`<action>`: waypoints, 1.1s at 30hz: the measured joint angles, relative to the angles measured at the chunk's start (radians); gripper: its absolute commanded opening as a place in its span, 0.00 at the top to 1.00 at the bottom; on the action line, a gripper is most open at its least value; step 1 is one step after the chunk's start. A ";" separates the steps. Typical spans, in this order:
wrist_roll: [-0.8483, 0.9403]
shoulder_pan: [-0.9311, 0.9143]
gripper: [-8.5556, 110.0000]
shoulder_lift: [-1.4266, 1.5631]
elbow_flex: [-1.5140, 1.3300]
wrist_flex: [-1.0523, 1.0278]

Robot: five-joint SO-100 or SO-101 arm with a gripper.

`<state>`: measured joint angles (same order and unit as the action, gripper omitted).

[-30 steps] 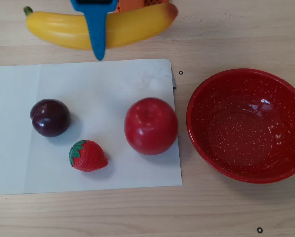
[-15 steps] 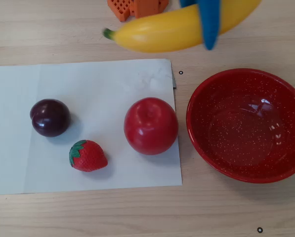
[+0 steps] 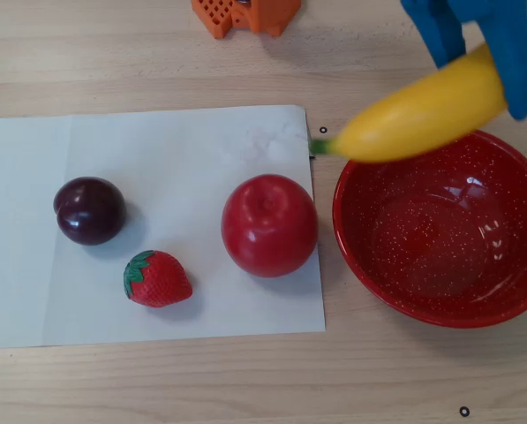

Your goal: Grasp the banana and put it in the red bowl

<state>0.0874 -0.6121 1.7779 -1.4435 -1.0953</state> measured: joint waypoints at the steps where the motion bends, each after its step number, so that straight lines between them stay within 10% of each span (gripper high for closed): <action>1: -0.018 0.000 0.92 -0.015 -0.032 0.055; 11: -0.114 0.002 0.91 -0.132 -0.232 0.379; 26: -0.117 0.020 0.53 -0.160 -0.276 0.336; 33: -0.064 0.058 0.63 -0.160 -0.107 0.140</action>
<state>0.0230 -0.5538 1.6183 -1.5509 -0.9557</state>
